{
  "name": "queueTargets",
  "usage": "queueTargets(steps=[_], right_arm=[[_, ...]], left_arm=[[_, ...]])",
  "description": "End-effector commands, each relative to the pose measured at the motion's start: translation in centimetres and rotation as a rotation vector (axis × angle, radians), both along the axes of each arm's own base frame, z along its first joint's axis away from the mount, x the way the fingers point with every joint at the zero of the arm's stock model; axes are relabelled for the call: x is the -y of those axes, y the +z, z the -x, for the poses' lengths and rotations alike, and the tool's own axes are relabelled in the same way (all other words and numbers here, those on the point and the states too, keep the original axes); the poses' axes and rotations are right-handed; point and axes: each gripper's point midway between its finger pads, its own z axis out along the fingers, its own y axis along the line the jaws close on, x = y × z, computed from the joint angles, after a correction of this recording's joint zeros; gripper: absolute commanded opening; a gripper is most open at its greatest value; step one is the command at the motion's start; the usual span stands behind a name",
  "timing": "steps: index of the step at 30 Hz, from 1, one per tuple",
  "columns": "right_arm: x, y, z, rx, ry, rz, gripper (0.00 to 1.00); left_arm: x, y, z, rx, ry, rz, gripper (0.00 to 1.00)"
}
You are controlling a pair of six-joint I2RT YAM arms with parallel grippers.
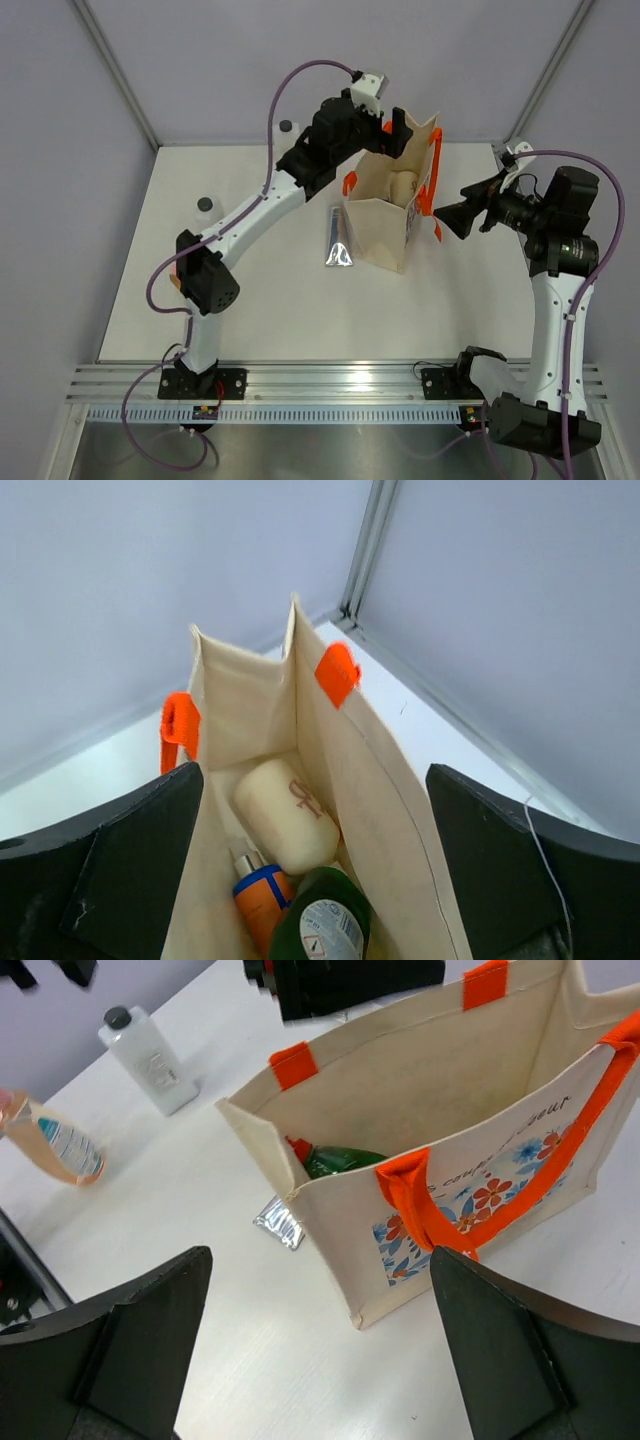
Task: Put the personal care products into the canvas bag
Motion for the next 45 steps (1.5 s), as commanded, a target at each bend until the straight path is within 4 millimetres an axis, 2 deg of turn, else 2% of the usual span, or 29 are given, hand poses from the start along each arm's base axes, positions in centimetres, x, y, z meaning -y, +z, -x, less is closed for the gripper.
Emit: queueTargets(steps=[1,5,8,9,10,12,13,15,16,17,19,20,21,22,23,24,25,26,28,29,32,33,34,36,37,41,43,44,45], right_arm=[[-1.4,1.8,1.9,0.066,0.152,0.041,0.99],[-3.1,2.3,2.5,0.066,0.265,0.082,0.99],[-5.9,2.0,3.3,0.061,0.373,0.164,0.98],[-8.1,1.9,4.2,0.065,0.445,0.209,0.97],[-9.0,1.3,4.3,0.038,0.462,0.227,0.97],[-10.4,-0.6,3.1,-0.047,0.42,0.28,0.93],[-12.6,-1.0,3.6,-0.042,0.466,0.301,0.91],[-14.1,-2.9,1.4,-0.079,0.365,0.363,0.91],[-16.2,-3.5,2.1,-0.078,0.388,0.39,0.91],[-17.5,-5.0,1.1,-0.114,0.366,0.419,0.91],[-19.3,-5.1,-0.4,-0.146,0.281,0.41,0.91],[-21.2,-6.9,-1.0,-0.2,0.281,0.425,0.9],[-22.0,-6.2,-2.0,-0.206,0.232,0.408,0.9],[-22.9,-6.7,-2.6,-0.219,0.218,0.418,0.91],[-24.3,-8.8,-3.3,-0.255,0.208,0.449,0.92],[-24.8,-8.5,-4.3,-0.258,0.159,0.435,0.92],[-25.6,-9.3,-4.9,-0.274,0.155,0.43,0.93],[-26.5,-11.4,-5.7,-0.316,0.137,0.443,0.93],[-27.1,-12.6,-7.3,-0.355,0.034,0.433,0.93],[-27.0,-14.4,-8.8,-0.368,-0.052,0.46,0.94],[-26.8,-17.3,-11.2,-0.396,-0.205,0.473,0.96],[-26.7,-17.8,-11.8,-0.397,-0.248,0.467,0.98],[-26.8,-19.4,-12.3,-0.415,-0.268,0.49,0.99],[-26.4,-20.2,-13.3,-0.411,-0.34,0.503,0.99],[-26.6,-22.0,-13.6,-0.43,-0.347,0.535,1.0],[-26.6,-21.9,-14.0,-0.366,-0.319,0.597,0.96],[-27.4,-19.5,-14.6,-0.234,-0.289,0.587,0.97],[-27.3,-17.5,-14.0,-0.174,-0.28,0.574,0.99],[-27.8,-15.5,-14.3,-0.097,-0.252,0.57,0.99]], left_arm=[[-3.5,9.8,3.5,0.146,-0.023,0.1,0.99],[-6.4,10.3,5.6,0.158,0.003,0.079,0.99],[-9.4,9.7,8.0,0.138,0.031,0.026,0.99],[-11.1,9.5,8.1,0.129,0.09,0.008,0.99],[-13.2,9.5,9.8,0.124,0.11,-0.005,0.99],[-16.5,8.0,11.4,0.08,0.185,-0.047,0.99],[-18.8,7.0,13.7,0.052,0.207,-0.037,0.99],[-21.8,4.7,15.7,0.001,0.266,-0.044,0.99],[-22.9,3.8,16.9,-0.035,0.282,-0.014,0.99],[-25.2,2.0,18.9,-0.052,0.306,-0.011,0.99],[-27.1,0.0,20.9,-0.097,0.333,0.023,0.99],[-28.3,-3.1,21.7,-0.146,0.358,-0.021,0.99],[-30.0,-2.5,23.1,-0.124,0.379,0.029,0.99],[-30.7,-3.1,23.8,-0.142,0.394,0.053,0.99],[-31.6,-4.1,24.5,-0.159,0.411,0.048,0.99],[-32.7,-4.8,25.4,-0.157,0.425,0.075,0.99],[-33.2,-5.6,26.0,-0.18,0.438,0.085,0.99],[-33.6,-6.1,26.4,-0.187,0.444,0.096,0.99],[-34.2,-6.9,27.2,-0.192,0.442,0.124,0.99],[-34.2,-7.1,27.4,-0.193,0.435,0.128,0.99],[-33.9,-7.6,27.7,-0.195,0.407,0.119,0.99],[-33.8,-7.7,27.7,-0.198,0.403,0.114,0.99],[-33.6,-7.8,27.6,-0.203,0.399,0.108,0.99],[-33.3,-8.1,27.7,-0.217,0.386,0.103,0.99],[-33.2,-8.4,27.6,-0.223,0.384,0.103,0.99],[-33.0,-9.0,27.8,-0.237,0.375,0.115,0.99],[-33.1,-9.1,27.9,-0.24,0.378,0.122,0.99],[-33.2,-9.2,27.9,-0.239,0.381,0.125,0.99],[-33.3,-9.0,28.1,-0.233,0.382,0.132,0.99]])
